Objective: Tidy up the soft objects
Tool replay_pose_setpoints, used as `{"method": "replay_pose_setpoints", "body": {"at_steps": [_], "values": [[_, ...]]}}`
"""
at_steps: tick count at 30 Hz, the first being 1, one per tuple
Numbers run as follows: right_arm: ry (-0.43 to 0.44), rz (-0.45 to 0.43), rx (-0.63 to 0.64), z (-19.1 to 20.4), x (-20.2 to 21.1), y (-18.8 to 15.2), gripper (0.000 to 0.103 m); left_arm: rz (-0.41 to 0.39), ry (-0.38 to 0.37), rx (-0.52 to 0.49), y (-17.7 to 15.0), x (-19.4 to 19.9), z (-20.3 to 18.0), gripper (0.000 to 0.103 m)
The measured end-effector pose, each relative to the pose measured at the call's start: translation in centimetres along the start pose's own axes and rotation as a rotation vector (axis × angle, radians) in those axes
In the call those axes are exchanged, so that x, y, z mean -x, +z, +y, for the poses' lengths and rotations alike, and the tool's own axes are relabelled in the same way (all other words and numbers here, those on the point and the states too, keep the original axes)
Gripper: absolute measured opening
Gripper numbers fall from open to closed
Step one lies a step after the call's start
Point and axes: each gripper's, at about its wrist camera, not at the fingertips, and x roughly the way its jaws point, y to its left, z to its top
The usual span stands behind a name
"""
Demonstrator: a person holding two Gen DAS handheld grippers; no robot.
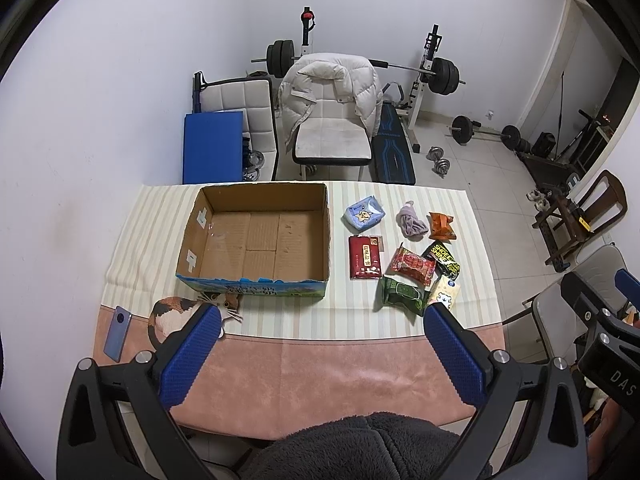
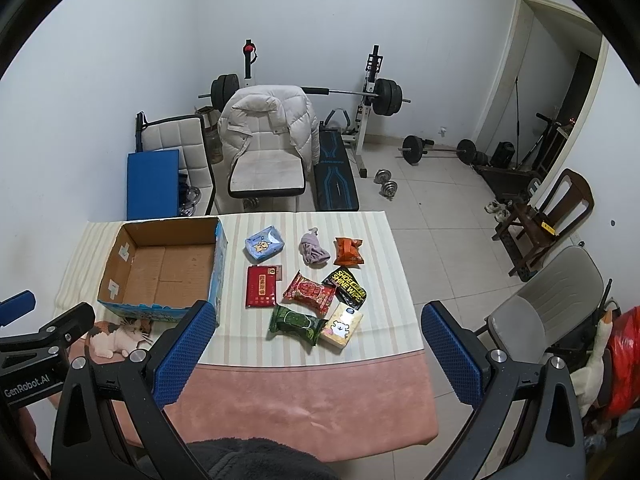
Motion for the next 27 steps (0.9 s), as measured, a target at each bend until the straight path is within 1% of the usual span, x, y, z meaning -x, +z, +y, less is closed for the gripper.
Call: {"method": "replay_pose_setpoints", "body": {"at_steps": [2, 4, 6, 7, 9, 12, 14, 16, 19, 21, 22, 23, 25, 27], "values": [[0.004, 0.000, -0.003, 0.0, 0.0, -0.1, 0.103, 0.000, -0.003, 0.000, -0.1, 0.0, 0.1, 0.103], [0.009, 0.003, -0.009, -0.1, -0.2, -0.3, 0.103, 0.001, -0.007, -0.006, 0.5, -0.1, -0.4, 0.103], [0.042, 0.023, -0.039, -0.9, -1.2, -0.6, 0.103, 0.000, -0.012, -0.012, 1.4, -0.8, -0.8, 0.103], [0.053, 0.029, -0.049, -1.2, -1.6, -0.6, 0.103, 0.009, -0.017, -0.015, 1.9, -1.5, -1.1, 0.103], [0.078, 0.056, -0.083, -2.5, -3.6, -0.2, 0.103, 0.025, -0.028, -0.023, 2.8, -3.5, -1.5, 0.103], [0.064, 0.093, -0.110, -4.5, -7.4, -0.3, 0.103, 0.075, -0.043, -0.045, 4.4, -7.7, -2.7, 0.103], [0.039, 0.161, -0.116, -5.9, -11.3, -0.4, 0.103, 0.126, -0.054, -0.062, 5.1, -11.3, -3.7, 0.103], [0.040, 0.225, -0.126, -7.3, -15.5, -0.9, 0.103, 0.188, -0.065, -0.078, 5.7, -15.4, -4.7, 0.103], [0.050, 0.375, -0.176, -9.3, -24.1, -3.0, 0.103, 0.296, -0.064, -0.089, 7.0, -22.4, -6.3, 0.103], [0.059, 0.445, -0.211, -9.9, -28.9, -4.3, 0.103, 0.370, -0.060, -0.082, 7.8, -27.5, -7.4, 0.097], [0.057, 0.502, -0.238, -10.3, -32.5, -5.4, 0.103, 0.403, -0.058, -0.083, 7.8, -29.8, -8.1, 0.092], [0.063, 0.538, -0.257, -10.5, -34.7, -6.1, 0.103, 0.428, -0.053, -0.086, 7.9, -31.8, -8.8, 0.091], [0.072, 0.592, -0.310, -10.7, -39.0, -7.3, 0.103, 0.486, -0.037, -0.102, 8.1, -36.1, -10.2, 0.090], [0.076, 0.649, -0.331, -10.7, -43.0, -8.7, 0.103, 0.551, -0.022, -0.103, 8.1, -40.7, -11.3, 0.090]]}}
